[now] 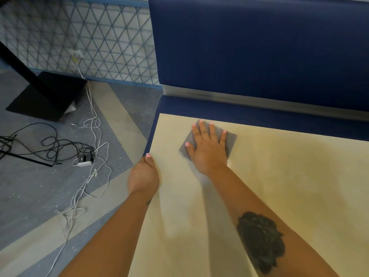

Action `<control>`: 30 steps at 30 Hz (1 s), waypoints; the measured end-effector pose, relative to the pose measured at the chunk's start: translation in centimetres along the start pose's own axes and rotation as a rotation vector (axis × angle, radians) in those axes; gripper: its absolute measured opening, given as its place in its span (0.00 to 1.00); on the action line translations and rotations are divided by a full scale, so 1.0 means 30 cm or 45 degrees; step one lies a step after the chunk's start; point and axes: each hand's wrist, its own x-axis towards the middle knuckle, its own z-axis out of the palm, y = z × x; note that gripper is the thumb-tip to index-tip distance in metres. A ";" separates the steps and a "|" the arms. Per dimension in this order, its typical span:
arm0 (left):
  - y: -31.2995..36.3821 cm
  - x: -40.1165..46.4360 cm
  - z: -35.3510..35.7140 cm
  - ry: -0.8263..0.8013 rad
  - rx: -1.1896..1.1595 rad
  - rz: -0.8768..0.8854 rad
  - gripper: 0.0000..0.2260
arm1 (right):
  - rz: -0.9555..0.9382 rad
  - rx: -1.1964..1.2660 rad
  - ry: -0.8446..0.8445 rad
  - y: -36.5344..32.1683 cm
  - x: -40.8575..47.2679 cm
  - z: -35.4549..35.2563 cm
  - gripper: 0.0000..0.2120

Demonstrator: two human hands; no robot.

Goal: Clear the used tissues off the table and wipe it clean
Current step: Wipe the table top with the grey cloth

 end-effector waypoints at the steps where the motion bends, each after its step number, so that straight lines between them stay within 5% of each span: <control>1: 0.001 0.000 -0.001 -0.002 -0.002 0.004 0.24 | -0.065 0.003 -0.007 -0.031 -0.028 0.008 0.30; 6: 0.005 -0.005 -0.008 -0.012 -0.039 0.024 0.23 | -0.235 0.052 -0.018 0.029 -0.210 0.028 0.32; 14: -0.004 -0.004 -0.021 -0.097 -0.132 0.060 0.23 | 0.175 0.046 0.004 -0.062 -0.122 0.023 0.29; 22: -0.056 0.024 -0.016 -0.293 -0.528 -0.065 0.21 | -0.186 0.101 0.005 -0.202 -0.320 0.071 0.31; 26: -0.079 0.024 -0.027 -0.389 -0.701 -0.348 0.23 | -0.022 0.094 0.006 -0.121 -0.325 0.054 0.31; 30: -0.104 0.002 -0.044 -0.420 -0.769 -0.384 0.22 | 0.179 0.083 -0.011 -0.243 -0.232 0.049 0.29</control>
